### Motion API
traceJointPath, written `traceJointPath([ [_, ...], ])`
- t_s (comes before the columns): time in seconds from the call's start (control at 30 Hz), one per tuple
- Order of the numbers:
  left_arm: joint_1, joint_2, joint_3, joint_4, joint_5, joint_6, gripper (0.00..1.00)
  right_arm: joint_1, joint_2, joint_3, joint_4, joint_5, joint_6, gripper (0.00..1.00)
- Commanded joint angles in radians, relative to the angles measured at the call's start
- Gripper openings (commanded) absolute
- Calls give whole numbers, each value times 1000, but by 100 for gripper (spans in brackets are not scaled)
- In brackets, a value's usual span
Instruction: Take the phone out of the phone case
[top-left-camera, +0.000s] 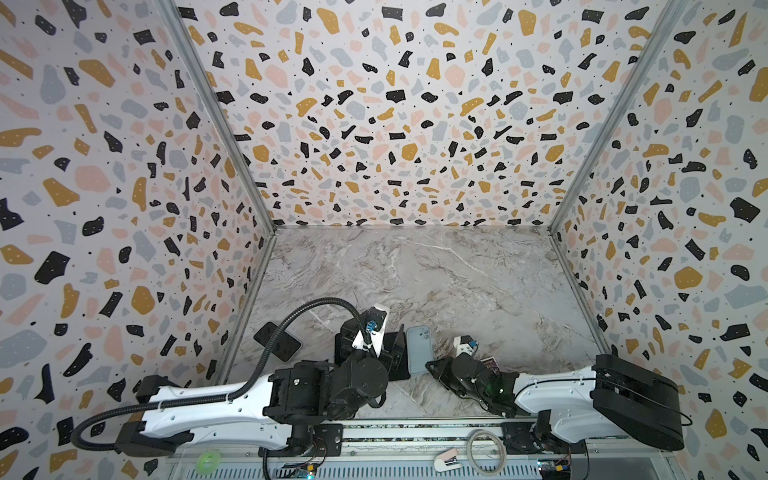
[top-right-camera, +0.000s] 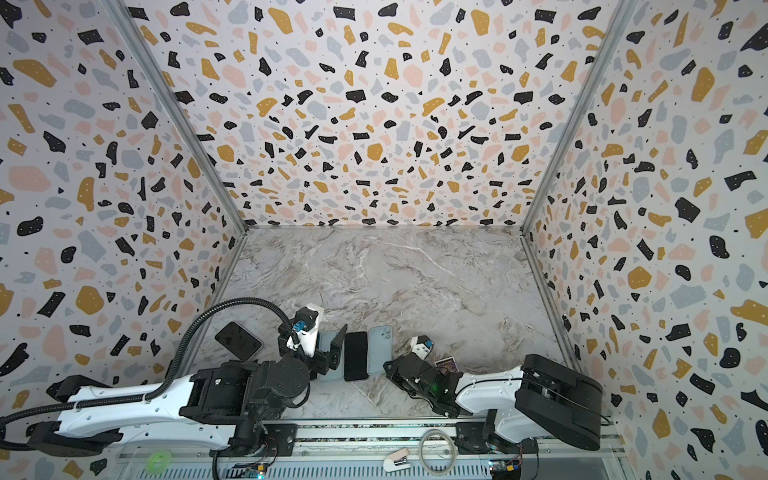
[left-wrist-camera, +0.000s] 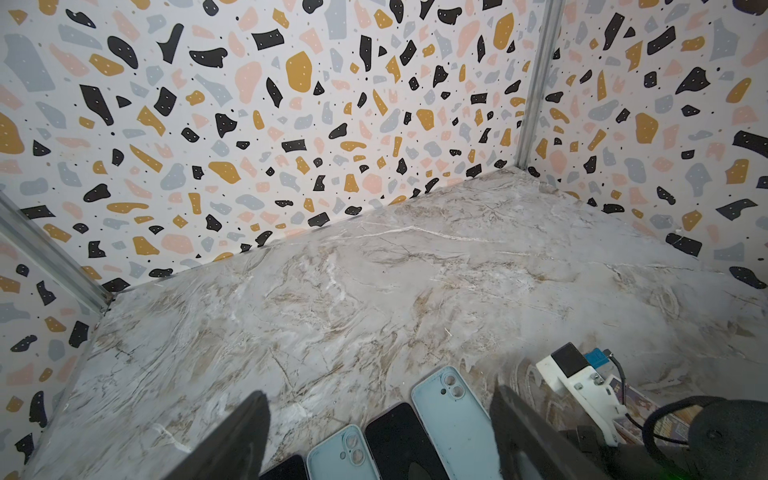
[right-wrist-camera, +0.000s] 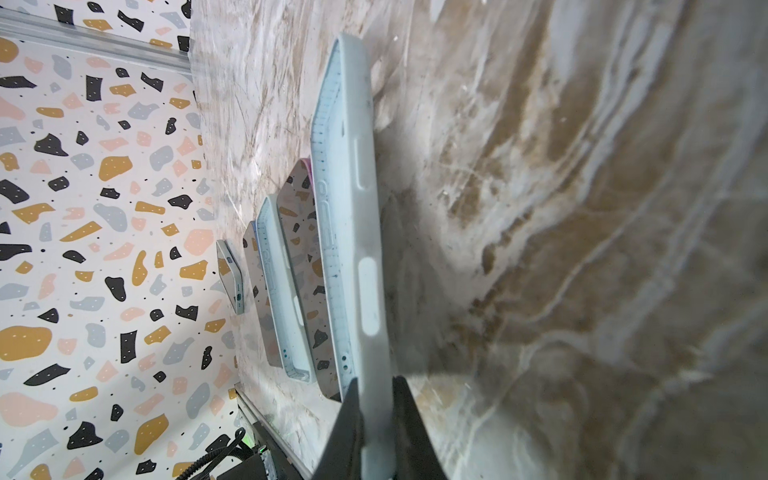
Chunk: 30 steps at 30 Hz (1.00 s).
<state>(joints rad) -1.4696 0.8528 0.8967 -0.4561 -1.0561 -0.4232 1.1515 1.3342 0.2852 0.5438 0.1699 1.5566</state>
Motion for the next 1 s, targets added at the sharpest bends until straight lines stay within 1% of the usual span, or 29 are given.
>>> traceJointPath([
  [0.0, 5, -10, 27, -14, -25, -34, 85, 2, -9, 28, -17, -28, -27, 0],
  [0.23, 5, -29, 21, -16, -16, -42, 86, 2, -30, 26, -73, -31, -55, 0],
  [0.27, 5, -31, 21, -17, -19, -44, 86, 3, -28, 29, -83, -35, -58, 2],
  [0.37, 5, -32, 23, -17, -19, -47, 87, 2, -27, 26, -76, -47, -61, 18],
  [0.53, 5, -31, 28, -19, -19, -56, 88, 3, -33, 29, -76, -60, -66, 40],
  [0.57, 5, -31, 28, -20, -17, -59, 88, 3, -38, 30, -78, -62, -74, 45],
  [0.63, 5, -28, 30, -19, -15, -65, 89, 2, -49, 39, -101, -63, -86, 53],
  [0.7, 5, -24, 34, -27, -16, -72, 89, 3, -67, 51, -149, -58, -95, 62],
  [0.77, 5, -21, 36, -30, -14, -78, 89, 2, -92, 57, -188, -46, -110, 68],
  [0.83, 5, -19, 34, -26, -8, -77, 90, 0, -111, 61, -218, -41, -126, 72],
  [0.97, 5, -14, 31, -20, -4, -76, 90, -24, -124, 67, -245, -67, -159, 74],
])
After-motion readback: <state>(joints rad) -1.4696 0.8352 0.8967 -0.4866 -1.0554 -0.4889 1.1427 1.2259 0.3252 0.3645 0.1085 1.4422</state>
